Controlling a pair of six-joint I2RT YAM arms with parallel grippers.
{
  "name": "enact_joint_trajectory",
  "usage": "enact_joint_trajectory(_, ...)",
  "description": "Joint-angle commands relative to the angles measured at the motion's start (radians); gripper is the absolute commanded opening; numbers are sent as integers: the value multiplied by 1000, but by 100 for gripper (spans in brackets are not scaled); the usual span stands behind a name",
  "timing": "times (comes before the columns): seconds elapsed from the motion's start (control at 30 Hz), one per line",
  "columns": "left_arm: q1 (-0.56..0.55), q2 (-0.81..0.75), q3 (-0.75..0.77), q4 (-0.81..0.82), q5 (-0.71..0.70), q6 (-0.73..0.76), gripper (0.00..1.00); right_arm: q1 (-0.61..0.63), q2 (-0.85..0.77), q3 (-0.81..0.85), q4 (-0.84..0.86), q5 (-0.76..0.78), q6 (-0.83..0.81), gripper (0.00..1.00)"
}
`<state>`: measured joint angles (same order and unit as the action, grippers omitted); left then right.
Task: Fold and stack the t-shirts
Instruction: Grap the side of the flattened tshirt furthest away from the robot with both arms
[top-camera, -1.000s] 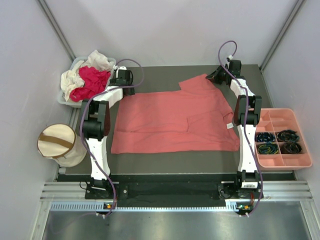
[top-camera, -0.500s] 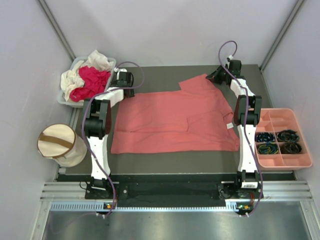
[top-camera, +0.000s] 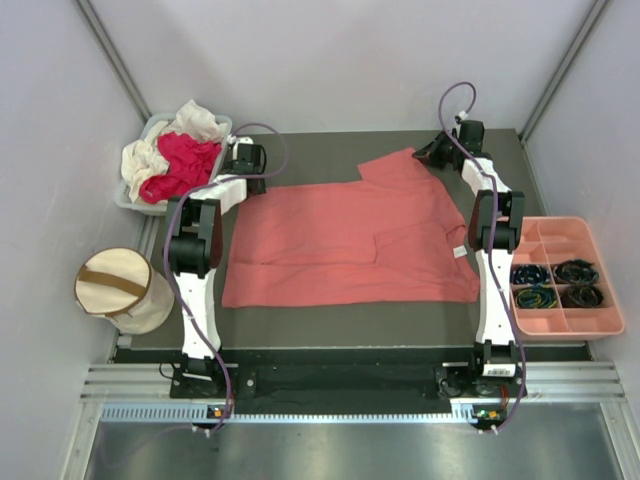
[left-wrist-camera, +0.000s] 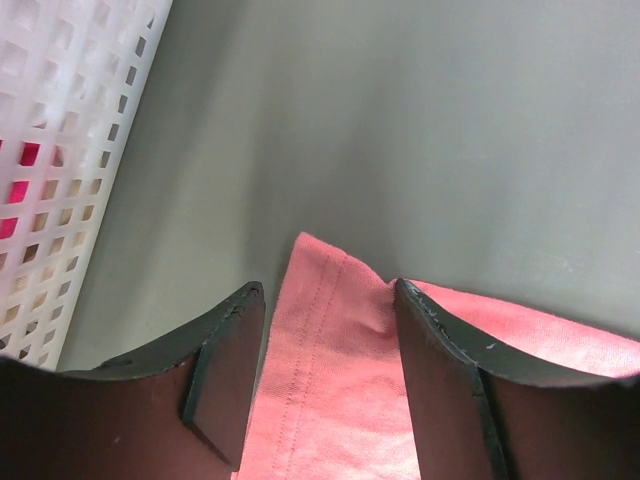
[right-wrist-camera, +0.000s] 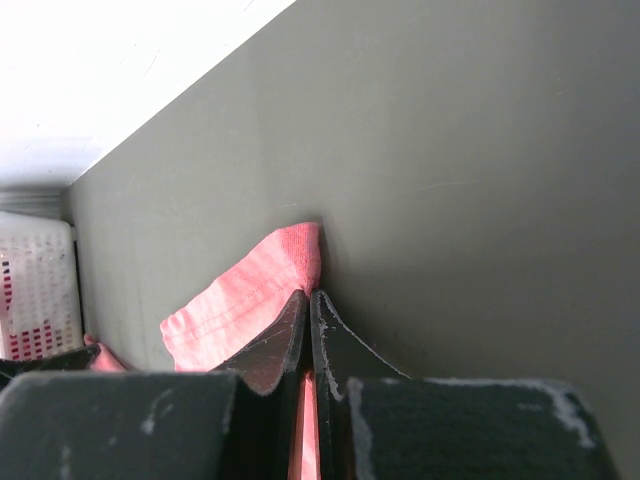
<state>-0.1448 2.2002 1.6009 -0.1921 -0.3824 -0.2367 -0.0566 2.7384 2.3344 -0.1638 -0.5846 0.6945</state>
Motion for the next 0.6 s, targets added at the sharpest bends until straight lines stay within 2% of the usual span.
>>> enact_joint_trajectory(0.0,14,4,19,5,-7,-4,59,-19,-8,-12,4,0,-1,0)
enact_joint_trajectory(0.2,17,3,13,11,-4,-4,54,-19,-6,-12,6,0,0,0)
enact_joint_trajectory(0.57,27,27,45,5,4,5,33,-19,-9,-14,9,-3,0,0)
